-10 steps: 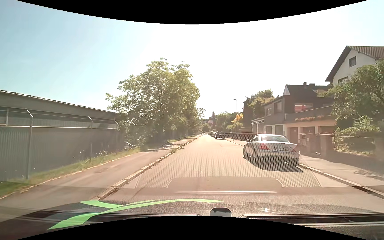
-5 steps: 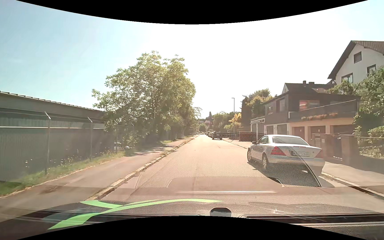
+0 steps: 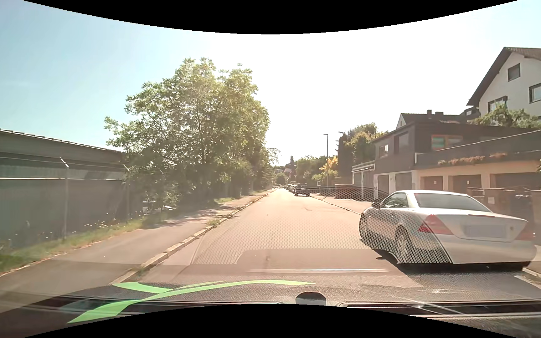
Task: Follow the waypoints while adhering to traffic rules and regulations
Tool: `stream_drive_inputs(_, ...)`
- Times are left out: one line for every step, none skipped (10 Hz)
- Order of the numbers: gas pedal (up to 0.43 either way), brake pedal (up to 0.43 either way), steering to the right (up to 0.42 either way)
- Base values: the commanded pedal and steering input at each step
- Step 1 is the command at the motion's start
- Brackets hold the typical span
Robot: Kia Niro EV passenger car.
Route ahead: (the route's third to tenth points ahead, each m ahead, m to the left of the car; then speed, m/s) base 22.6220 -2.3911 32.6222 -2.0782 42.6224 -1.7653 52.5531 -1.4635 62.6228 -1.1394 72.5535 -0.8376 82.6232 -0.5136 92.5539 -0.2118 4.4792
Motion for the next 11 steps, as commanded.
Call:
stream_drive_inputs(0.157, 0.000, 0.023)
stream_drive_inputs(0.157, 0.000, 0.021)
stream_drive_inputs(0.157, 0.000, 0.014)
stream_drive_inputs(0.157, 0.000, 0.006)
stream_drive_inputs(0.157, 0.000, 0.003)
stream_drive_inputs(0.157, 0.000, 0.003)
stream_drive_inputs(0.157, 0.000, 0.002)
stream_drive_inputs(0.157, 0.000, -0.002)
stream_drive_inputs(0.157, 0.000, -0.005)
stream_drive_inputs(0.157, 0.000, -0.005)
stream_drive_inputs(0.157, 0.000, -0.005)
